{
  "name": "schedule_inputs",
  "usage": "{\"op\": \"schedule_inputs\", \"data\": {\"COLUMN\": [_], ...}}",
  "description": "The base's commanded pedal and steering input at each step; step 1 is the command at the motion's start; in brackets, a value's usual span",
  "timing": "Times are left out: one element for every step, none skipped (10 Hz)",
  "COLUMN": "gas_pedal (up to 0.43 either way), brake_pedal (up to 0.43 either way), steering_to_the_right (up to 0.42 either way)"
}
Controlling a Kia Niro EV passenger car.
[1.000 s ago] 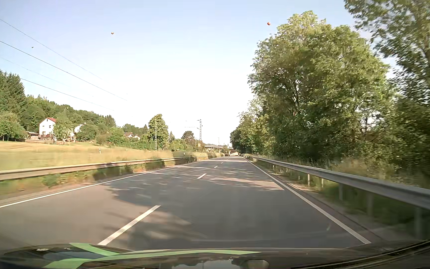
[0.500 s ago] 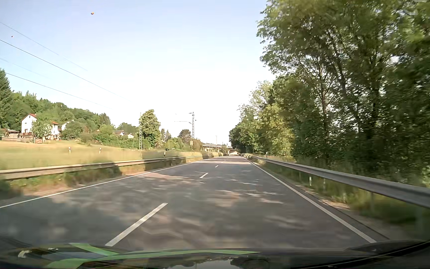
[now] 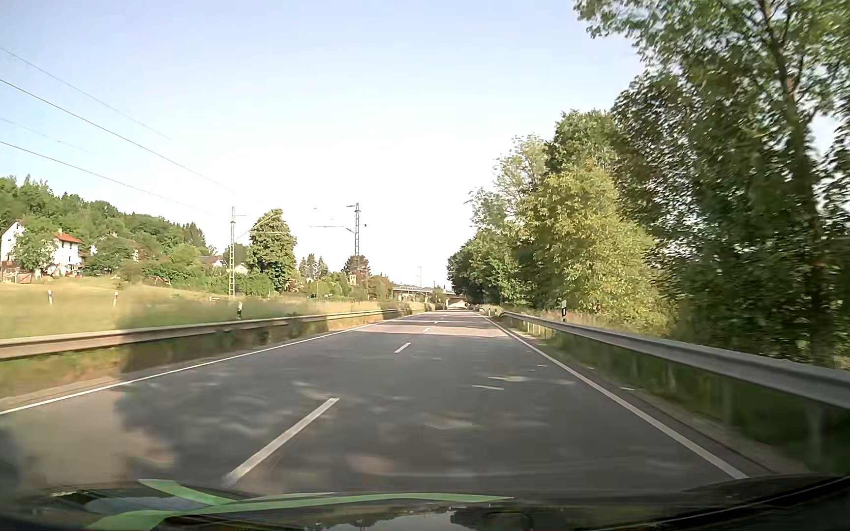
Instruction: Follow the waypoints while adhering to traffic rules and regulations
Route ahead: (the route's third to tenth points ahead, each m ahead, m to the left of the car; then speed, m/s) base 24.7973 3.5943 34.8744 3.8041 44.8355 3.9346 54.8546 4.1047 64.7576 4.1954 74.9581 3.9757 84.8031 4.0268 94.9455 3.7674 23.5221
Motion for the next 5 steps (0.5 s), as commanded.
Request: {"op": "schedule_inputs", "data": {"gas_pedal": [0.138, 0.150, 0.169, 0.177, 0.197], "brake_pedal": [0.000, 0.000, 0.000, 0.000, 0.000], "steering_to_the_right": [0.000, 0.001, 0.001, 0.000, 0.000]}}
